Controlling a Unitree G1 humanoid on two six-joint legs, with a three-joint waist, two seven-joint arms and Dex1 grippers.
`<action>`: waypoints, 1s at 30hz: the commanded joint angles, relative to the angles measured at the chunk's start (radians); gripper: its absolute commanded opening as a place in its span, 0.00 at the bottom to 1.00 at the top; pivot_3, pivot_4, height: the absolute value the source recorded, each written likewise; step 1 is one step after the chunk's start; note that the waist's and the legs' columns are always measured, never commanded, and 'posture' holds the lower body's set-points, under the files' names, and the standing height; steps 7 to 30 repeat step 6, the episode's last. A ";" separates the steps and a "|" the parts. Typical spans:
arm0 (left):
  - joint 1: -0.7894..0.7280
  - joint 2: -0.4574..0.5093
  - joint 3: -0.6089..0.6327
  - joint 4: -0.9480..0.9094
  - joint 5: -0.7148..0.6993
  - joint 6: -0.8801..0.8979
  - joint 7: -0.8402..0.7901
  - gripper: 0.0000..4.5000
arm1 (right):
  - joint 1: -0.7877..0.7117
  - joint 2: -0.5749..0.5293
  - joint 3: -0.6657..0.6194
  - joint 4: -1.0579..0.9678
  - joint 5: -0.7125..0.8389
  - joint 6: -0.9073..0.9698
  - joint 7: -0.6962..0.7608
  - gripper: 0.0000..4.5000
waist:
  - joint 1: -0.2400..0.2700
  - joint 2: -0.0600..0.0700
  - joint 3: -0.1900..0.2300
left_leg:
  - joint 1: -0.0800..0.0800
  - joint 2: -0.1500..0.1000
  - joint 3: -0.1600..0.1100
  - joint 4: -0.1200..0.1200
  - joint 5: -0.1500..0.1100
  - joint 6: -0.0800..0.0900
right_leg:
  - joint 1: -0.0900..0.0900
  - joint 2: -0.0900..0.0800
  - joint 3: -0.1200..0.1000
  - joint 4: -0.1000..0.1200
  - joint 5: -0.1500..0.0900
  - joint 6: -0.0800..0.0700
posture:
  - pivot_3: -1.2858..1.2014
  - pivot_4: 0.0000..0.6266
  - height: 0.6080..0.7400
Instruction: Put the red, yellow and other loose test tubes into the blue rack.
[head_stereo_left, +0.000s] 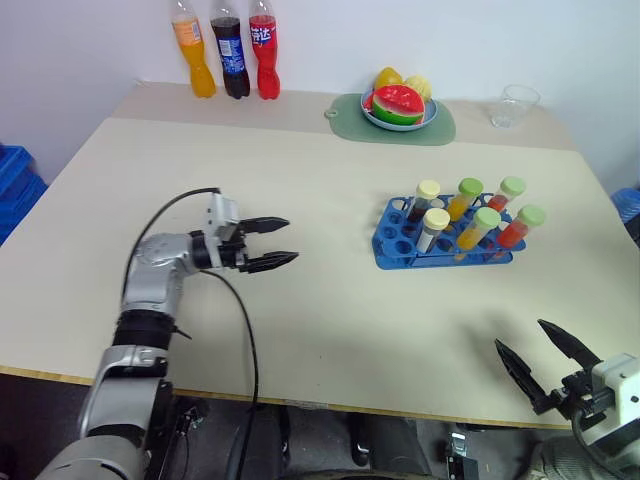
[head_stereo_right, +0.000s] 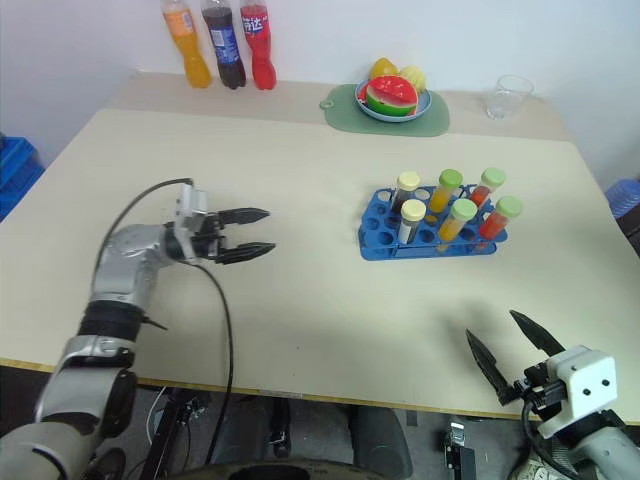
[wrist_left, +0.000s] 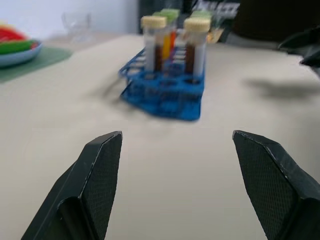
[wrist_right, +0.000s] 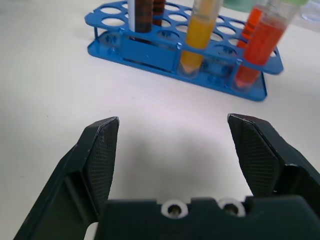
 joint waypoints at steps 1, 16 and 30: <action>0.026 0.038 0.006 -0.107 -0.052 0.085 -0.005 0.81 | 0.007 0.003 -0.037 -0.041 0.032 -0.016 0.008 0.85 | 0.001 0.000 0.000 | 0.000 0.000 0.000 0.000 0.000 0.000 | 0.000 -0.001 0.000 0.000 0.000 0.000 | 0.52 0.24 1.00; 0.081 0.086 0.006 -0.178 -0.063 0.142 0.014 0.81 | -0.001 -0.006 -0.042 -0.038 0.038 -0.007 0.015 0.85 | 0.001 0.001 0.000 | 0.000 0.000 0.000 0.000 0.000 -0.001 | -0.001 -0.001 0.000 0.000 0.000 0.000 | 0.52 0.24 1.00; 0.081 0.086 0.006 -0.178 -0.063 0.142 0.014 0.81 | -0.001 -0.006 -0.042 -0.038 0.038 -0.007 0.015 0.85 | 0.001 0.001 0.000 | 0.000 0.000 0.000 0.000 0.000 -0.001 | -0.001 -0.001 0.000 0.000 0.000 0.000 | 0.52 0.24 1.00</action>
